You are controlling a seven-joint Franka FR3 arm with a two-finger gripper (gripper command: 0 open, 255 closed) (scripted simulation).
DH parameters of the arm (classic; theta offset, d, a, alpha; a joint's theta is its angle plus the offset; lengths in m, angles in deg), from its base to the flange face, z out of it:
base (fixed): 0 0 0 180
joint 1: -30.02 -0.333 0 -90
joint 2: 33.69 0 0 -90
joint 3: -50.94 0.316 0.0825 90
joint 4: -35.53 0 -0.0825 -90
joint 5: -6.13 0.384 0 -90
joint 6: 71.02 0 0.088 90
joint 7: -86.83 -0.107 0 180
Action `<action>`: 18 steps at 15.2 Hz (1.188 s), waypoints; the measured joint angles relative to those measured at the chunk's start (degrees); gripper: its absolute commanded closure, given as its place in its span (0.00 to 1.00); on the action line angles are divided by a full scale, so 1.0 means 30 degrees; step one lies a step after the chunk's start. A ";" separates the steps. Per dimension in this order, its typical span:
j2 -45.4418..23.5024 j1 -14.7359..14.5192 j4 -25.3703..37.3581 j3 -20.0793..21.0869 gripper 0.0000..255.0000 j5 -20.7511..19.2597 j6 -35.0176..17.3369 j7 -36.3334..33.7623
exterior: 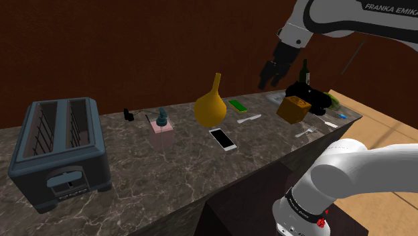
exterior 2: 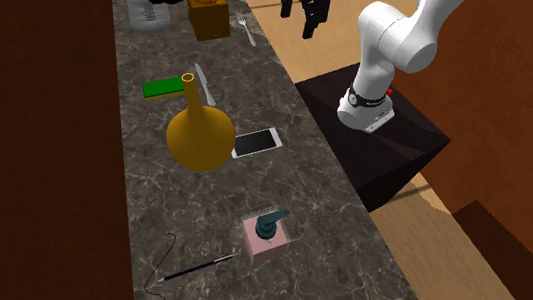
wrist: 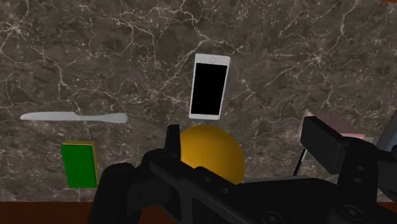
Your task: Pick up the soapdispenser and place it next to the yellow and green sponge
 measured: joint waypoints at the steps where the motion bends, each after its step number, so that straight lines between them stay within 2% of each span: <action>1: 0.0000 0.0000 0.0000 0.0000 0.00 0.0000 0.0000 0.0000; 5: -0.1060 -0.0364 -0.0015 0.1081 0.00 0.0662 -0.0946 -0.1320; 12: -0.4485 -0.1062 0.0716 0.3487 0.00 0.1819 -0.3425 -0.4329; 18: -0.8148 -0.1410 0.2471 0.5362 0.00 0.2063 -0.5192 -0.6913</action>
